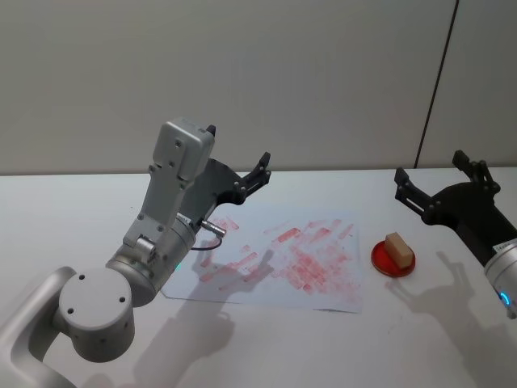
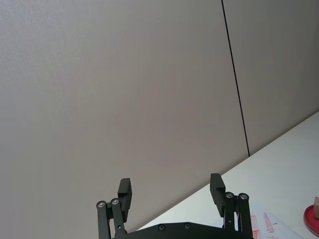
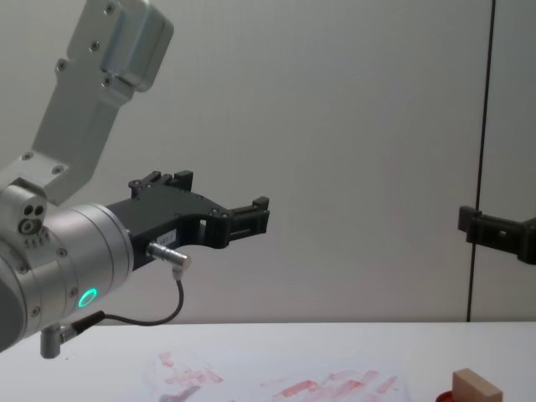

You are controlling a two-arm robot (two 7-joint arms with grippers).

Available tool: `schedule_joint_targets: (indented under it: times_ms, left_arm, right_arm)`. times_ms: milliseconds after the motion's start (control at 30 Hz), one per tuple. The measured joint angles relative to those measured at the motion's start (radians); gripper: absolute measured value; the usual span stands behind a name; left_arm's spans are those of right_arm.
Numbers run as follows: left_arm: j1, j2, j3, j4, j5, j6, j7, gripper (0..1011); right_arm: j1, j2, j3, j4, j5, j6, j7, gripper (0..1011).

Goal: Use the one hand to pick up the stamp and affix it onto the A4 paper.

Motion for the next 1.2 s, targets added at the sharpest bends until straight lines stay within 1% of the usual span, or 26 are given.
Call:
schedule_joint_targets:
  times_ms: [1200]
  left_arm:
    - [0.000, 0.000, 0.000, 0.000, 0.000, 0.000, 0.000, 1001]
  right_arm:
    - [0.000, 0.000, 0.000, 0.000, 0.000, 0.000, 0.000, 1001]
